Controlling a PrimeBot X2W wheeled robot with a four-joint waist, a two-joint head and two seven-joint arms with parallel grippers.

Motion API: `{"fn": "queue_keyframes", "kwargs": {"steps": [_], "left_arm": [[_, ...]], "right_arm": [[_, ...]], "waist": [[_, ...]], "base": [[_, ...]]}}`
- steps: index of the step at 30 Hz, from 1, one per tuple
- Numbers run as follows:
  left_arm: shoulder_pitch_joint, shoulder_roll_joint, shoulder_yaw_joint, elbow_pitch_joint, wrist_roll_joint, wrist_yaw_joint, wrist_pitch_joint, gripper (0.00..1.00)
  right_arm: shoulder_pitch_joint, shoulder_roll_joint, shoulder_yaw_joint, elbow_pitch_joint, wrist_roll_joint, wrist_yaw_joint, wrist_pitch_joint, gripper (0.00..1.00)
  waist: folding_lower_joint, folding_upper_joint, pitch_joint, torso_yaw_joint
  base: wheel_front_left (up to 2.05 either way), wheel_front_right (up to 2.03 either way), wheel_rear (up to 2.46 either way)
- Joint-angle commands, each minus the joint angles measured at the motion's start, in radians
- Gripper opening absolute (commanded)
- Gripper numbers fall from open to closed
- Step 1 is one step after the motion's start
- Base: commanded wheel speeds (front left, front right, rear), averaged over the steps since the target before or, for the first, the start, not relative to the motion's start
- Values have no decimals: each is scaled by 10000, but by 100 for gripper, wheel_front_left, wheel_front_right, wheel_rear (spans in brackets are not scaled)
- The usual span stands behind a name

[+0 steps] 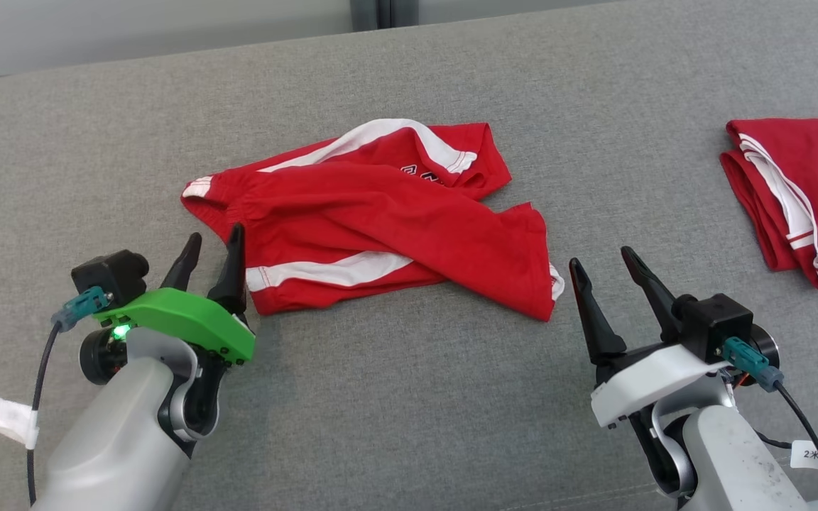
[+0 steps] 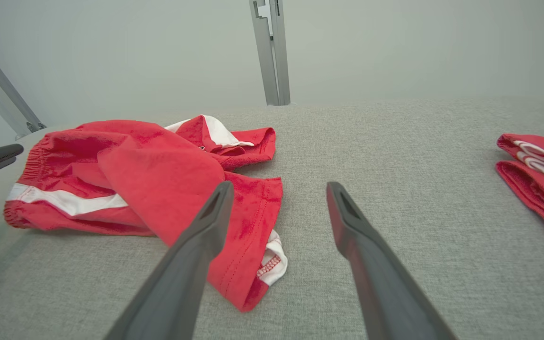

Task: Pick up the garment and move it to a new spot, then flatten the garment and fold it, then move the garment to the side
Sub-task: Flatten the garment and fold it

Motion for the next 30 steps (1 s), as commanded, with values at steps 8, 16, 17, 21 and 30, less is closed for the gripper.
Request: {"fn": "queue_keyframes", "kwargs": {"steps": [8, 16, 17, 21, 30], "left_arm": [[2301, -181, 3296, -3161, 3437, -126, -25, 100], [4131, -1146, 5151, -4564, 5982, -921, -24, 100], [4284, -1310, 5285, -4545, 6125, -1043, -24, 100], [4534, -1713, 5706, -4472, 6543, -1351, -24, 100], [4310, -2152, 6129, -4323, 7060, -1676, -26, 100]], "right_arm": [[277, -96, -233, -109, 2, -16, 68, 100], [508, -46, -561, -35, 8, -16, 240, 100], [548, -32, -595, -2, 33, -16, 301, 100], [393, 90, -785, 123, 735, -16, 889, 100], [-1110, 216, -1423, 841, 1490, -13, 4578, 100]], "waist": [[0, 0, -487, 298], [0, 0, -839, 603], [0, 0, -873, 661], [0, 0, -881, 815], [0, 0, -584, 1019]], "base": [[0, 0, 0], [0, 0, 0], [0, 0, 0], [0, 0, 0], [0, 0, 0]]}}
